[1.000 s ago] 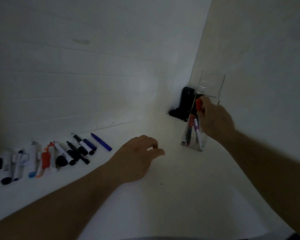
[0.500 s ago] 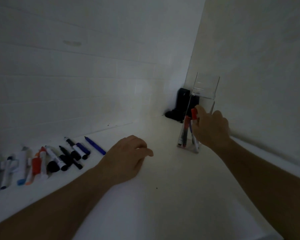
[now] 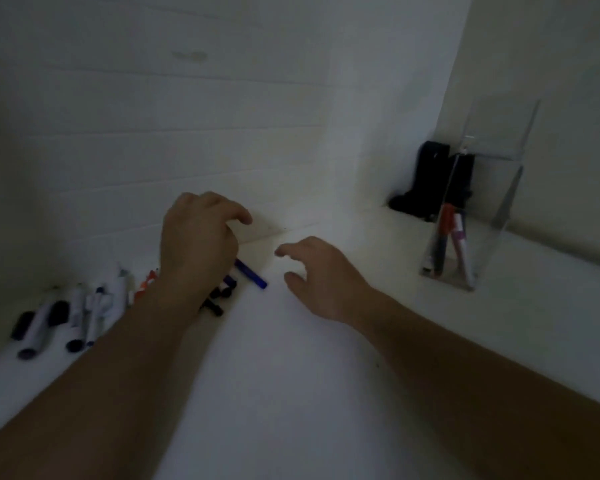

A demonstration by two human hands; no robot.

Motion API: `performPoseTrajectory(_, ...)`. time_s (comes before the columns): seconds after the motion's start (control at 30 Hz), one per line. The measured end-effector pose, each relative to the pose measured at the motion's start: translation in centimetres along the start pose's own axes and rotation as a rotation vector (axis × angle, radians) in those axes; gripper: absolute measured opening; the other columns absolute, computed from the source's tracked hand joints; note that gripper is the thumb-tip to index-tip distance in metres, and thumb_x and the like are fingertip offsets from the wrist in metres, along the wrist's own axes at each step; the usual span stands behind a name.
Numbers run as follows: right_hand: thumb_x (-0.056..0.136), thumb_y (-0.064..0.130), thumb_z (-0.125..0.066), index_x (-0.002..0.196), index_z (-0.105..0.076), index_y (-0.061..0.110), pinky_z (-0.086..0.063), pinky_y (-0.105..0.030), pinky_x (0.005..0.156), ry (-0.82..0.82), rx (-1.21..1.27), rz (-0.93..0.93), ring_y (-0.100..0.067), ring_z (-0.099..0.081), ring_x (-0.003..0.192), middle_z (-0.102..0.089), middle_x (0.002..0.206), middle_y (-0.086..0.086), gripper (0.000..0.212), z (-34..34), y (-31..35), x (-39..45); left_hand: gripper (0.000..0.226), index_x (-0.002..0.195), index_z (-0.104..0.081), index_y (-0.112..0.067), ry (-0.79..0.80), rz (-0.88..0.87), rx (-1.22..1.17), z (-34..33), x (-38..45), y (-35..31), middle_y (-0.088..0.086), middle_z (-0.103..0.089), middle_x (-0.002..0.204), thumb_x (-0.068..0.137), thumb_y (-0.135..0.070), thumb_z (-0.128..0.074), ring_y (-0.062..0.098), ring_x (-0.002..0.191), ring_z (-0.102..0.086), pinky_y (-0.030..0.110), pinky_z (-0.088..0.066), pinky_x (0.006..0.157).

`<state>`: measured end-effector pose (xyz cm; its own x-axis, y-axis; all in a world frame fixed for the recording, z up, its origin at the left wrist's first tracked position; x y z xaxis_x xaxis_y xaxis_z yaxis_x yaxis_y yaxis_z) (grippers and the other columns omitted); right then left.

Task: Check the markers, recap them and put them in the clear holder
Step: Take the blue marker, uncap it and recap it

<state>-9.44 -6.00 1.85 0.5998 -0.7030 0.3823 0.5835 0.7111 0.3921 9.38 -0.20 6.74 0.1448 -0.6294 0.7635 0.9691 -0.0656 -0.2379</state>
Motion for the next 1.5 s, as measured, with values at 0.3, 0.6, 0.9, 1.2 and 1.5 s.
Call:
performPoseTrajectory(0.3,0.098,0.04,-0.037,0.11,-0.074,0.027,-0.051,-0.043,0.085,0.156,-0.193,0.142,-0.025,-0.057,0.089,-0.069,0.106,0.003,0.041,-3.7,1.5,2.6,0.049,0.1,-0.075,-0.027,0.035,0.195,0.061,0.8,1.0,2.6,0.003,-0.068,0.114,0.076,0.003,-0.044,0.032,0.108,-0.051,0.044,-0.044,0.096)
performPoseTrajectory(0.6,0.101,0.033,-0.048,0.095,-0.04,0.022,-0.043,-0.033,0.051,-0.064,-0.091,-0.141,-0.023,-0.056,0.06,-0.058,0.074,-0.002,0.016,-0.1,-2.0,-0.5,0.032,0.09,-0.068,-0.046,0.367,0.365,-0.027,-0.1,0.2,3.3,-0.005,-0.064,0.101,0.083,-0.019,-0.052,0.027,0.11,-0.055,0.045,-0.047,0.1)
performPoseTrajectory(0.9,0.104,0.032,-0.042,0.114,-0.04,0.027,-0.037,-0.031,0.047,-0.051,0.035,-0.176,-0.019,-0.055,0.056,-0.058,0.07,0.002,0.011,-0.2,-2.5,-0.7,0.046,0.099,-0.07,-0.046,0.579,0.351,0.19,-1.7,-0.8,2.4,-0.007,-0.053,0.103,0.074,-0.014,-0.049,0.024,0.118,-0.032,0.039,-0.023,0.097)
performPoseTrajectory(1.2,0.104,0.032,-0.042,0.115,-0.041,0.028,-0.038,-0.031,0.05,-0.036,0.136,-0.211,-0.02,-0.055,0.056,-0.058,0.07,0.0,0.012,0.0,-3.0,-0.4,0.029,0.099,-0.068,-0.044,0.661,0.328,0.286,-3.8,-1.2,1.3,-0.005,-0.059,0.107,0.078,-0.035,-0.05,0.027,0.115,-0.036,0.044,-0.024,0.092)
performPoseTrajectory(1.5,0.104,0.044,-0.04,0.138,-0.039,0.031,-0.051,-0.039,0.066,-0.066,0.222,-0.224,-0.02,-0.057,0.067,-0.055,0.074,0.003,0.037,0.0,-3.5,-0.1,0.02,0.094,-0.064,-0.041,0.58,0.29,0.235,-3.6,-1.1,1.8,-0.012,-0.062,0.103,0.08,-0.028,-0.058,0.023,0.111,-0.037,0.04,-0.021,0.085)
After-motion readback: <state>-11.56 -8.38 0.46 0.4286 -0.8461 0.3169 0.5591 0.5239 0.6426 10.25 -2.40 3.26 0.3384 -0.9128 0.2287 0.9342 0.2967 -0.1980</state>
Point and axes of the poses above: each hand's wrist, its own x-axis towards the middle knuckle, its own z-axis out of the back of the hand, y = z × x, the point moved 3 cm from there along x, towards the middle knuckle
